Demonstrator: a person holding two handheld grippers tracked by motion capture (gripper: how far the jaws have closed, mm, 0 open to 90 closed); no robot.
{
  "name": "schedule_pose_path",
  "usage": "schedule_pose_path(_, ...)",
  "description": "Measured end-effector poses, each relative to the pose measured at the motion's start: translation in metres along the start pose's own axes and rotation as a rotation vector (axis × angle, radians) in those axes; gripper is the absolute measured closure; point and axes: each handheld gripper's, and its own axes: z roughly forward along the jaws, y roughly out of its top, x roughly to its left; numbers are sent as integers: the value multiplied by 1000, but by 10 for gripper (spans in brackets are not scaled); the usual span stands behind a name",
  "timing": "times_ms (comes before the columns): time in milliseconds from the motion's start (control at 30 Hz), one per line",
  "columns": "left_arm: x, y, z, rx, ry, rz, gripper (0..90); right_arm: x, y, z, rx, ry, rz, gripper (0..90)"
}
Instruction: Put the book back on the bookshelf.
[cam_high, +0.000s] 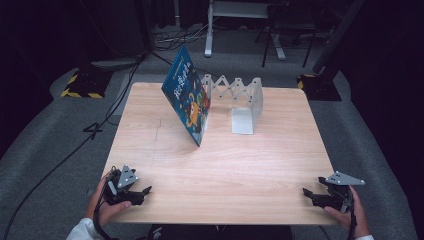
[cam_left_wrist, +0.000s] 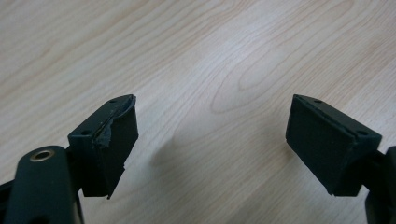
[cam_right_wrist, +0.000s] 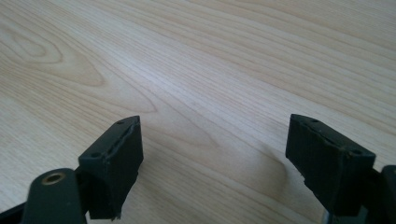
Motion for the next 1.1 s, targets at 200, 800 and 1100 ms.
schedule_pose_path(200,8,-9,1,-14,-60,-111,171,-6,-6,2,-25,7,43,184)
schedule_pose_path(800,8,-11,1,-8,-53,-121,166,-6,-7,2,-34,4,47,184)
schedule_pose_path(1100,7,-11,0,-6,-51,-122,165,-6,-7,2,-36,6,49,188)
